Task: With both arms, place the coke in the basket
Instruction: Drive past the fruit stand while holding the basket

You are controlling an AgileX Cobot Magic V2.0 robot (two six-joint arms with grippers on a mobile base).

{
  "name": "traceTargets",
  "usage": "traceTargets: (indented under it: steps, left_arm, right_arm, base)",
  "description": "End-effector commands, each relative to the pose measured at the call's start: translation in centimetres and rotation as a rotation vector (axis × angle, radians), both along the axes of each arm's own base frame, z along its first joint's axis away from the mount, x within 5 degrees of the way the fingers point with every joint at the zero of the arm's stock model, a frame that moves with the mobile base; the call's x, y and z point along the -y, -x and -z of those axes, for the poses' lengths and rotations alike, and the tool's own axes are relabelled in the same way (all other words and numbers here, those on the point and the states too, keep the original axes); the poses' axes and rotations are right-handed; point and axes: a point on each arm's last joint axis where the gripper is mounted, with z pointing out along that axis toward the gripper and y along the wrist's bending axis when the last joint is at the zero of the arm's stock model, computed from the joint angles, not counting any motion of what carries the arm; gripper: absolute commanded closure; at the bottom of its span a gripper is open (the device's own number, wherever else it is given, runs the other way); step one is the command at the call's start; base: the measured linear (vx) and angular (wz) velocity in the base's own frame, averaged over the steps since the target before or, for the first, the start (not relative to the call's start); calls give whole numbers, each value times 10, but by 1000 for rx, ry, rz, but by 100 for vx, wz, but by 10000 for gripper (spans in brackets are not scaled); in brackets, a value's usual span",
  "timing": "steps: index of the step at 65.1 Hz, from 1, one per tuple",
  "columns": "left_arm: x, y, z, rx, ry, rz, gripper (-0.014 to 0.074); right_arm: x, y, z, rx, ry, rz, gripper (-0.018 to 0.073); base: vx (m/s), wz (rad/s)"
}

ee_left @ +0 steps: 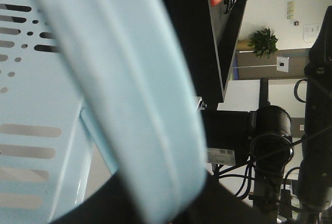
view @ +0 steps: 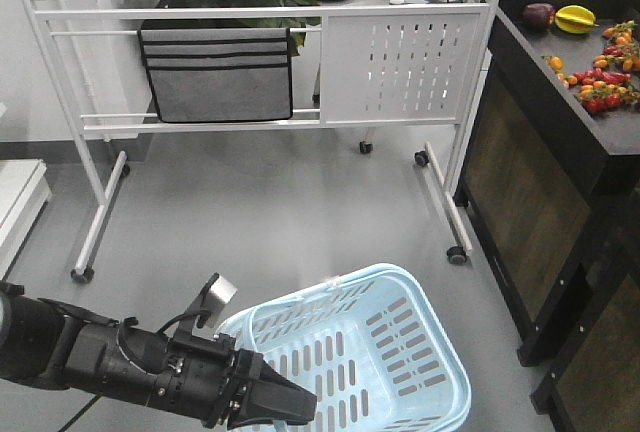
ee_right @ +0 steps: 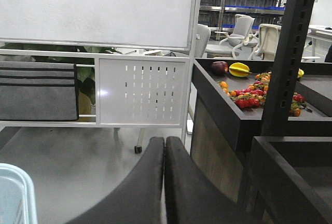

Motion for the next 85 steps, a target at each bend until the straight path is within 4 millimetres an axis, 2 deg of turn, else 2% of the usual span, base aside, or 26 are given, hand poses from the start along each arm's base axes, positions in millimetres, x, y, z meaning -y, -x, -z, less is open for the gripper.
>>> traceTargets:
  steps: [1, 85]
  left_arm:
    - [4, -3, -27, 44, 153, -21, 603]
    - [4, -3, -27, 44, 153, -21, 603]
  right_arm:
    - [0, 1, -4, 77, 13, 1, 568]
    - [0, 1, -4, 77, 13, 1, 568]
  base:
    - [22, -5]
    - [21, 4]
